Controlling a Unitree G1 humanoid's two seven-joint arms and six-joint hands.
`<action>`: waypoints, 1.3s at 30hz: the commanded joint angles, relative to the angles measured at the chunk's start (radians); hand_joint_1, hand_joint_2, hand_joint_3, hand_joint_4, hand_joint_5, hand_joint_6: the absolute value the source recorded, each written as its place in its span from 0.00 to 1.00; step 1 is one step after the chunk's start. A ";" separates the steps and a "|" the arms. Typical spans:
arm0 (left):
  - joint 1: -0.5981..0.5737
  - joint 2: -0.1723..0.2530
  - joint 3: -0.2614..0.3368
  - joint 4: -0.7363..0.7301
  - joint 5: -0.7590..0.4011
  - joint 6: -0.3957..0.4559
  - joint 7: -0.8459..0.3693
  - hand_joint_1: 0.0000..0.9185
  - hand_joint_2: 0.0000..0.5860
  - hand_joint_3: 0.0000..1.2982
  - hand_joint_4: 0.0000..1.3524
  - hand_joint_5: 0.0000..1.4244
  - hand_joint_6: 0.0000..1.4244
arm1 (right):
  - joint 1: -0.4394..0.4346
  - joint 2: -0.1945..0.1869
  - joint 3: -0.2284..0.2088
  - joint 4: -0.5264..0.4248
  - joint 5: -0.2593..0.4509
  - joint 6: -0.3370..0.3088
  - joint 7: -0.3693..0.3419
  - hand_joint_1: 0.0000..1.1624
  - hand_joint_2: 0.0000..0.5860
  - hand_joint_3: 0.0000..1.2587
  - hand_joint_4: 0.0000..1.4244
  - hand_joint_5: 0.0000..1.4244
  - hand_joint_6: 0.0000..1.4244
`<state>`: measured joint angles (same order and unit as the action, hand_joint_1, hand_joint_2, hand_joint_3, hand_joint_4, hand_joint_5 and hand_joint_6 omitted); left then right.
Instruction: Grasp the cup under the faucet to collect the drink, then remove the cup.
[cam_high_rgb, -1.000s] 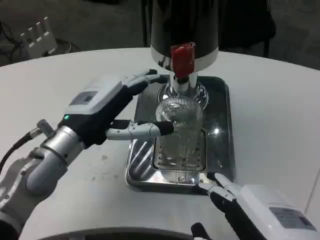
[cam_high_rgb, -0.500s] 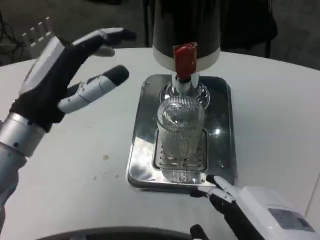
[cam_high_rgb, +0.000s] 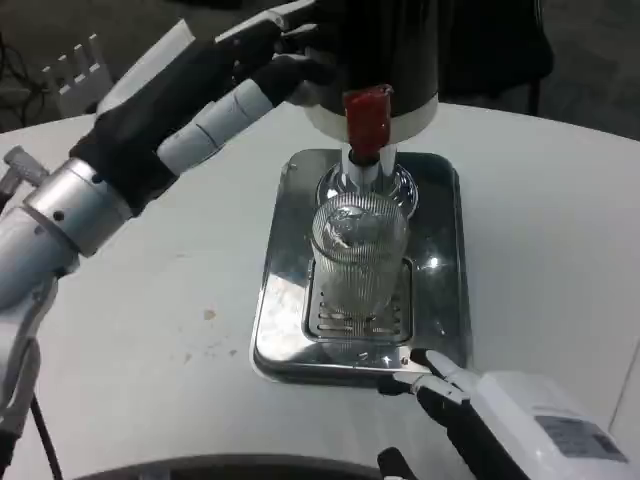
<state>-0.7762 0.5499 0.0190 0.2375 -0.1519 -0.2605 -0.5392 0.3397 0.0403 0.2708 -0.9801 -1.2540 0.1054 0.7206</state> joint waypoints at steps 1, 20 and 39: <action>-0.052 -0.022 -0.020 0.030 0.003 0.037 -0.053 0.00 0.13 0.13 0.11 0.19 0.23 | 0.004 0.004 -0.003 -0.005 0.006 0.003 -0.001 0.36 0.88 0.18 0.04 0.07 0.07; -0.186 -0.092 -0.097 0.209 0.093 0.023 -0.127 0.00 0.15 0.14 0.11 0.19 0.23 | 0.009 0.008 -0.001 -0.004 0.006 0.007 -0.007 0.36 0.88 0.18 0.04 0.07 0.07; -0.226 -0.063 -0.193 0.388 0.274 -0.170 -0.133 0.00 0.13 0.13 0.09 0.16 0.23 | -0.001 0.008 0.001 -0.004 0.013 0.021 0.010 0.36 0.88 0.18 0.05 0.07 0.07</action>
<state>-1.0250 0.4696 -0.1380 0.5848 0.0565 -0.4361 -0.6575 0.3398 0.0420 0.2710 -0.9807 -1.2516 0.1225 0.7230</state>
